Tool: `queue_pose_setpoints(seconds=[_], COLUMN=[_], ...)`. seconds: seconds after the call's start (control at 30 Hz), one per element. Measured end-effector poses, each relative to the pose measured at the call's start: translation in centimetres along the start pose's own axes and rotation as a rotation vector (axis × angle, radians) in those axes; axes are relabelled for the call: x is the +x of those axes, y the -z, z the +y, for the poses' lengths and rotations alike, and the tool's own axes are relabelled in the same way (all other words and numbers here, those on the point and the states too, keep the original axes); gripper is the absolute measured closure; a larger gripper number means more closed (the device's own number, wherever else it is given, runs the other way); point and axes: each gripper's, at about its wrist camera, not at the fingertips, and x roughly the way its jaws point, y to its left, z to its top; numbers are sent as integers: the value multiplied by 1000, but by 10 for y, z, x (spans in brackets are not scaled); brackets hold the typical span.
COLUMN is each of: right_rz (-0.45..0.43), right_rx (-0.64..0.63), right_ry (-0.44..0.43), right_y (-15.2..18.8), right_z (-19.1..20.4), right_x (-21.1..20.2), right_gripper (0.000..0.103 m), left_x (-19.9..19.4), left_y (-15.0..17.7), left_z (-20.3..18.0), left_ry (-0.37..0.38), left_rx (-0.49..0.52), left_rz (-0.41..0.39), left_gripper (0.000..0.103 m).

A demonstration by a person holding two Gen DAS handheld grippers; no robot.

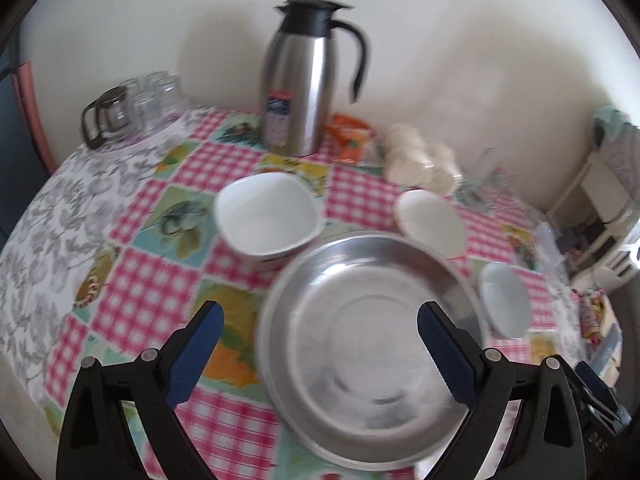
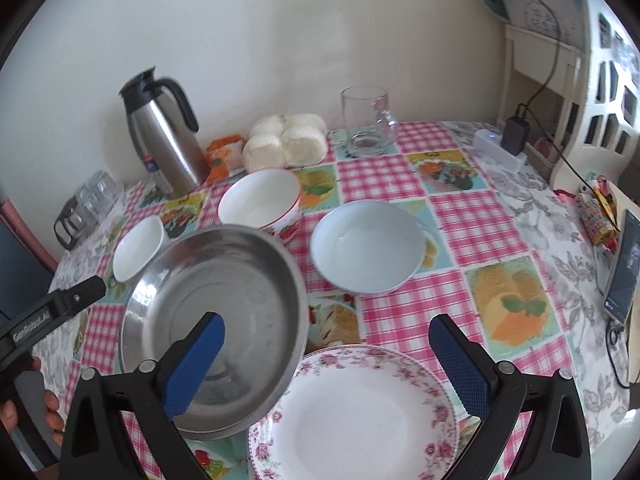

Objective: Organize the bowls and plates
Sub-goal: 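Move both tools toward the pink-floral-rimmed white plate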

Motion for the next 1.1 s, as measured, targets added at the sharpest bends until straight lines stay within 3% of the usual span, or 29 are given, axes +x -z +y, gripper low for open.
queue_pose_setpoints(seconds=[0.33,0.53,0.7,0.83,1.1], right_rz=[-112,-129,-74,11,89], right_rx=[94,150,175,198,241], right_ry=[6,30,67,119,124], right_y=[0,8,18,31,53], right_z=[-40,-61,-76,-89,-100], right_x=[-42,-55,-53,-43,-26], right_gripper=[0,0,0,0,0], left_x=[-35,-38,-35,-31,-20], left_y=[23,41,59,75,108], left_z=[-60,-78,-83,-90,-99], left_ry=[137,156,176,149,142], left_rx=[124,160,159,177,192], left_rz=[-93,-58,7,56,138], left_gripper=[5,5,5,5,5])
